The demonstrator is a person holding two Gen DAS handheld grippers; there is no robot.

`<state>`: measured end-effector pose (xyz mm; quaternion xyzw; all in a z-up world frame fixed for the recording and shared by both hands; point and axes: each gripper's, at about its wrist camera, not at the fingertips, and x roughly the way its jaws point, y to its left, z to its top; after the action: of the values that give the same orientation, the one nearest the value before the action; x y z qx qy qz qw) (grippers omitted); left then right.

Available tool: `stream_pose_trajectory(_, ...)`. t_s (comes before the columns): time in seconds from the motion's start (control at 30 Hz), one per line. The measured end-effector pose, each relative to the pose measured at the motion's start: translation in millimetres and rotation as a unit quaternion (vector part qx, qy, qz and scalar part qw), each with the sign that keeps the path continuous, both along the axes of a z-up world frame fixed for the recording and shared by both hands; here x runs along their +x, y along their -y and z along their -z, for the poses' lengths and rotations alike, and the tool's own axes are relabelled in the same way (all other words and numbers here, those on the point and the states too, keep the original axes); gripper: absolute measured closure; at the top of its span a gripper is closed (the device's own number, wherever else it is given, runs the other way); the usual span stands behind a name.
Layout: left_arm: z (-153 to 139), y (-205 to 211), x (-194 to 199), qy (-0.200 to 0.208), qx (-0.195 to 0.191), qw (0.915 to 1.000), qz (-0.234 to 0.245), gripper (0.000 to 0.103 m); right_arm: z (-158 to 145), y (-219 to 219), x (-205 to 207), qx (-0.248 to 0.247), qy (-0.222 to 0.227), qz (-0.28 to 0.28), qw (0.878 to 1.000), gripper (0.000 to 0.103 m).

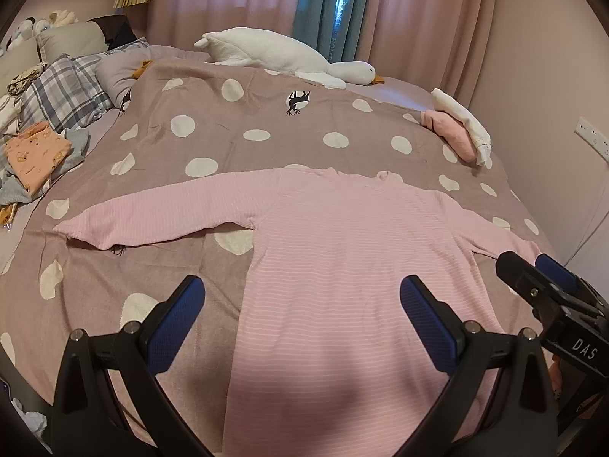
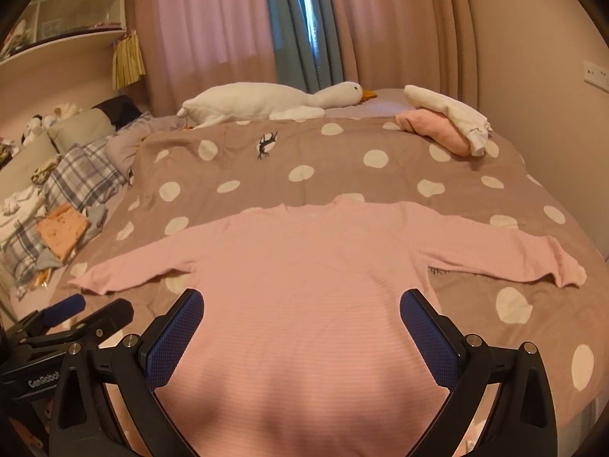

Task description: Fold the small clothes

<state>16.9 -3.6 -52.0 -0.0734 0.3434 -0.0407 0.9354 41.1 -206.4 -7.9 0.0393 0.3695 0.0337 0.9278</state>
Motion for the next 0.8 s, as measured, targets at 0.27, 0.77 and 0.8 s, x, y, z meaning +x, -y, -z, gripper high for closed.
stream_pose_trajectory(0.27, -1, -1, -1, 0.002, 0.004, 1.0, -0.002, 0.001, 9, 13, 10, -0.002, -0.002, -0.006, 1.0, 0.001)
stream_pose_trajectory(0.77, -1, -5, -2, 0.002, 0.002, 1.0, 0.0, 0.001, 14, 7, 10, -0.002, -0.003, -0.005, 1.0, 0.001)
stream_pose_trajectory(0.8, -1, -4, -1, 0.001, 0.002, 1.0, 0.0, 0.001, 14, 8, 10, -0.001, -0.004, -0.005, 1.0, 0.001)
